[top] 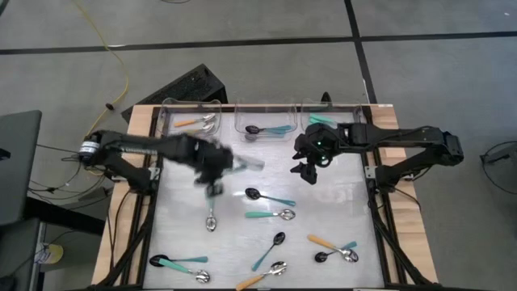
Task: Sort silverware by color (type)
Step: Put the blue spoon into the middle transparent bin
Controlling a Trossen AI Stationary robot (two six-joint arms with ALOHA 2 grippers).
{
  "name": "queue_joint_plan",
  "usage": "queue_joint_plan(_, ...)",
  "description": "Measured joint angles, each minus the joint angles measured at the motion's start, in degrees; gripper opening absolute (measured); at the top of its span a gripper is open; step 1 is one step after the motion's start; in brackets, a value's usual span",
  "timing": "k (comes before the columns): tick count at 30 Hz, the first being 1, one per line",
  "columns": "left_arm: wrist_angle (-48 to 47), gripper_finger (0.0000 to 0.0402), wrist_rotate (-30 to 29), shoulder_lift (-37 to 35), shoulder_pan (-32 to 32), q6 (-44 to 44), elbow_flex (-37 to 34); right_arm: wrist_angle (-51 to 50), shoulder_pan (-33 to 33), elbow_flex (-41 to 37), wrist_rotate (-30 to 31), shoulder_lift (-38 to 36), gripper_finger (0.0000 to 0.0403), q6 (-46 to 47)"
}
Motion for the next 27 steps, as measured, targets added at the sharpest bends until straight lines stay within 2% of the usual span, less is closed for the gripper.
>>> queue_joint_plan(2,6.3,0.0000,-3.0,0.0,5.1,6.1,3.0,0.1,0.5,0.0,0.0,0.0,0.0264,1.0)
queue_joint_plan(5,16.6,0.0000,-3.0,3.1,13.3,14.7,8.7,0.9,0.7,0.0,0.0,0.0,0.0264,2.7)
queue_joint_plan(11,17.7,0.0000,2.1,19.1,24.7,25.9,26.9,3.6,2.0,0.0,0.0,0.0,0.0264,7.7)
queue_joint_plan(15,17.0,0.0000,2.6,29.7,27.9,30.0,38.7,3.6,4.0,0.0,0.6,0.0,0.0264,9.9)
queue_joint_plan(19,15.2,0.0000,2.6,38.2,29.3,31.6,46.2,3.6,7.2,0.0,5.4,0.0,0.0264,11.5)
queue_joint_plan(21,14.3,0.0000,2.1,41.4,29.4,32.8,48.3,3.3,8.4,0.0,7.4,-0.1,0.0264,13.2)
queue_joint_plan(27,9.0,0.0000,-0.7,47.5,29.4,37.7,48.8,1.4,11.7,0.0,7.9,-0.5,0.0264,19.6)
